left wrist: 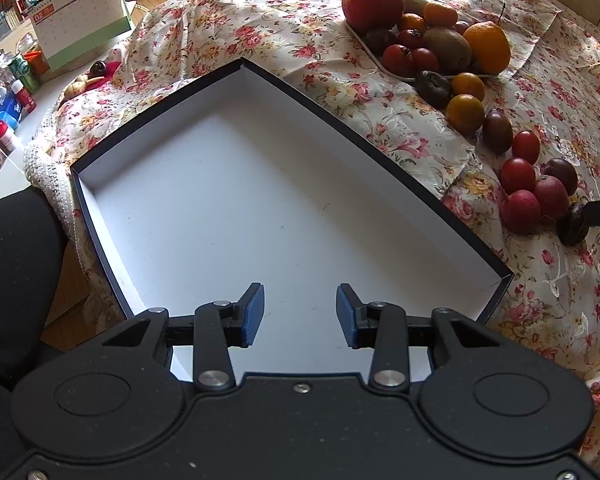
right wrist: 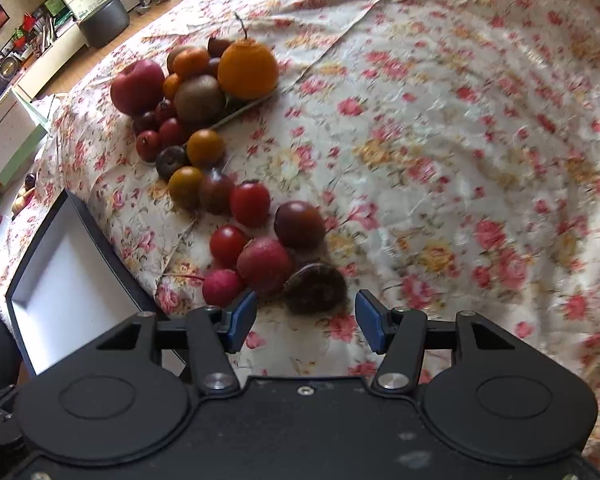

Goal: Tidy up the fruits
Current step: 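Reach the right gripper to the dark purple plum and grasp it, then grasp the red radish with the left gripper while the right gripper holds the plum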

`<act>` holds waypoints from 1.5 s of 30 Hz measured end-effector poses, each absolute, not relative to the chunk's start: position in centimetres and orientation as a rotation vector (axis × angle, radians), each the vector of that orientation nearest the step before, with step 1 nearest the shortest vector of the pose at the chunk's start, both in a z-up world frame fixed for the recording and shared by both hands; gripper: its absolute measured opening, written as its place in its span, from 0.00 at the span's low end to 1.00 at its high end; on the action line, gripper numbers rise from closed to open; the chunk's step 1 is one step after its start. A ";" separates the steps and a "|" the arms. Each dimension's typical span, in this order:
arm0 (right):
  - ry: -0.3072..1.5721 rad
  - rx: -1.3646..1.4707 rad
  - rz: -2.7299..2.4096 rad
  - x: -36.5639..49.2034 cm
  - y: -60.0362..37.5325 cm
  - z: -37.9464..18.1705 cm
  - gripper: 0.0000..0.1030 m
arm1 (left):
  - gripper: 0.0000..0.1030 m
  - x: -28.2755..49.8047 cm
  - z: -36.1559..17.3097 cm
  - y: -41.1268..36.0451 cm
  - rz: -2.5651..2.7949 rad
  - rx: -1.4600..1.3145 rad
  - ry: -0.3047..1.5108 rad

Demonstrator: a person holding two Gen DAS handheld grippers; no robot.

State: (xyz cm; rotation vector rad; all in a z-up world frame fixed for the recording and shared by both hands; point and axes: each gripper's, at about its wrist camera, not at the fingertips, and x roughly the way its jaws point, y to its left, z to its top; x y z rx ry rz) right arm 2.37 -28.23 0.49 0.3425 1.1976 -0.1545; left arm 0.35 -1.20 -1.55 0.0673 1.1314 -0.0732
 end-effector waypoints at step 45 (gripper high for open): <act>1.069 0.408 -0.199 1.6 -35.2 -1.0 0.43 | 0.46 6.9 -2.9 -17.5 -0.350 0.109 1.238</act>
